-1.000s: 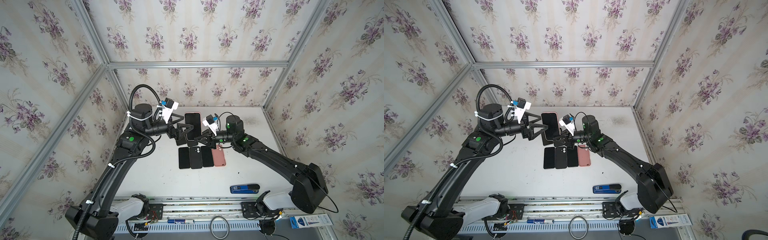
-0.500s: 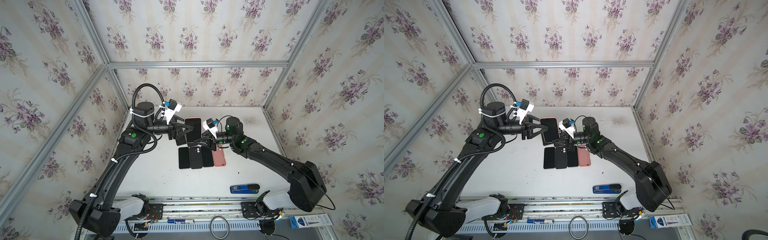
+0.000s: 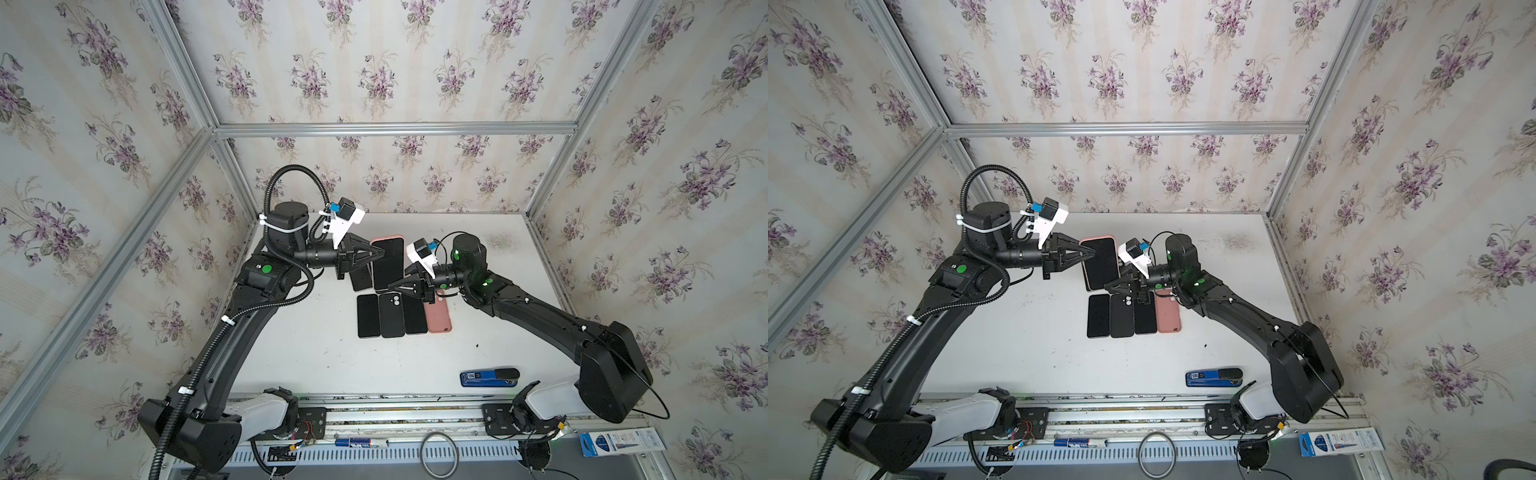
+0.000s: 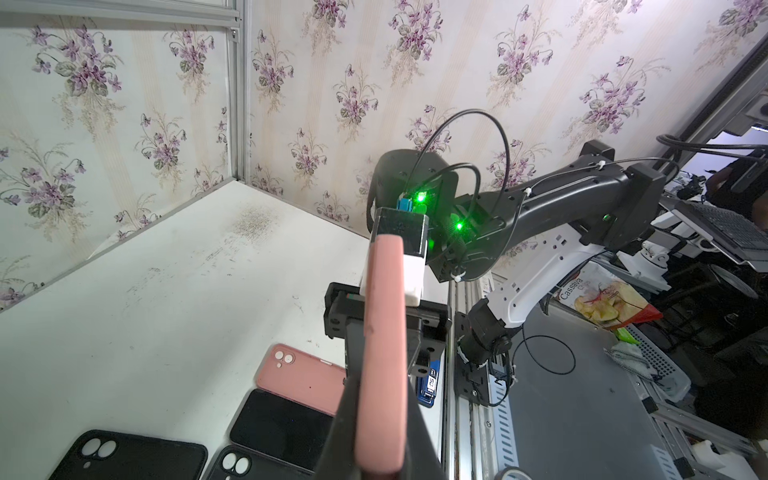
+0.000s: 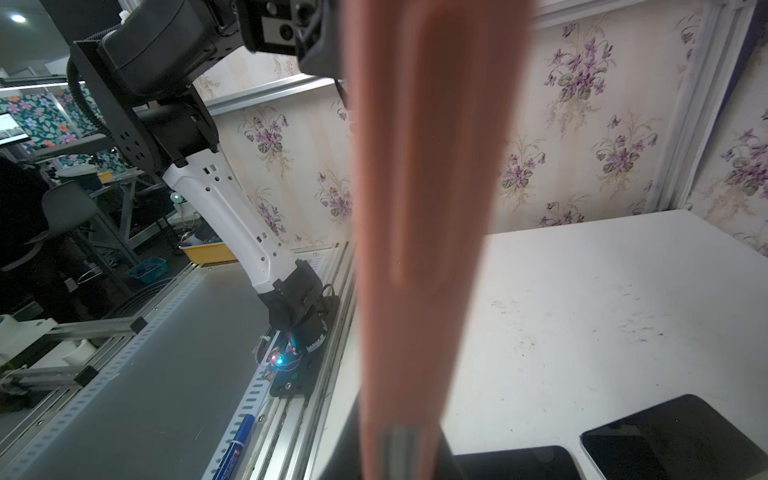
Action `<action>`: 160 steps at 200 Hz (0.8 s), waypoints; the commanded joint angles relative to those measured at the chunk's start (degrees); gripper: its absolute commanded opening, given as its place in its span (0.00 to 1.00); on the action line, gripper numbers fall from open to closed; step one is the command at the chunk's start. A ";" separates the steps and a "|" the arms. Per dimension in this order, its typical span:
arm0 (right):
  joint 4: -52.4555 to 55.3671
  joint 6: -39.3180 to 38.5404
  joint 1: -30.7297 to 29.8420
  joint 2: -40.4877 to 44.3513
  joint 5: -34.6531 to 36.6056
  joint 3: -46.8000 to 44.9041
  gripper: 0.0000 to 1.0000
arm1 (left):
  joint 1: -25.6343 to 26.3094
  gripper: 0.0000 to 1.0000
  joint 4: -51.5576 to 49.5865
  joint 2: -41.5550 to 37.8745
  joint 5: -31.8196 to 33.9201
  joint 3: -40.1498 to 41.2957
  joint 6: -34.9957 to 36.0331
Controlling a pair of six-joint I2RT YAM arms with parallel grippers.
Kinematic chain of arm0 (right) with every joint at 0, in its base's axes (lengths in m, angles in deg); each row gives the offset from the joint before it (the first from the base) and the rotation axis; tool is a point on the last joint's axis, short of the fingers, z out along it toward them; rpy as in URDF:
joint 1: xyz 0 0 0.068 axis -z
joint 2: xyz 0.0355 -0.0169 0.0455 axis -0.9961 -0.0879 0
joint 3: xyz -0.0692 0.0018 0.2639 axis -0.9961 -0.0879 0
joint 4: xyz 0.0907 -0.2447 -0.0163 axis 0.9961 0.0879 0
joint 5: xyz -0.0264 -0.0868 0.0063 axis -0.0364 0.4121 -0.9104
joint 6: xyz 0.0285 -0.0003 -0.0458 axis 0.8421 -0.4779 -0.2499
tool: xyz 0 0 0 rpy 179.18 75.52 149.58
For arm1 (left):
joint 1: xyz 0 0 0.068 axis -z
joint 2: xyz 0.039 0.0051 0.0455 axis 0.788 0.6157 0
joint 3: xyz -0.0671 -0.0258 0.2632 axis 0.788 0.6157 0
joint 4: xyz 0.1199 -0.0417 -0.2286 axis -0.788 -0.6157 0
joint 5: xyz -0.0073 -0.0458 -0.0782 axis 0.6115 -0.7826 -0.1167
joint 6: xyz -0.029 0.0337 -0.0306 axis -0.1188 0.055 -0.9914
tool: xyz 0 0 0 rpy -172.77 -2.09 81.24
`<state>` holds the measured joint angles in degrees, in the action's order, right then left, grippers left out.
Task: Take the phone out of the phone case
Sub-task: Pass the phone.
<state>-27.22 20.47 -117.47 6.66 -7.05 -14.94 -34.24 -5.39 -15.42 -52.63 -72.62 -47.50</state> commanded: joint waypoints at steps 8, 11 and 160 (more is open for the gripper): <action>-12.37 10.05 0.22 3.11 11.23 -3.70 0.75 | 0.08 0.00 1.52 -1.75 8.55 -3.69 -8.22; -13.41 11.05 0.22 3.68 11.77 -4.26 0.77 | 0.08 0.00 1.81 -1.92 9.10 -4.10 -9.30; -20.53 48.13 -0.86 6.68 21.84 -3.94 0.88 | 2.38 0.00 43.57 -13.19 41.39 12.96 -55.24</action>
<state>-41.40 63.37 -117.84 14.16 14.72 -19.18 -32.58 26.11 -28.51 -15.05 -60.84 -93.83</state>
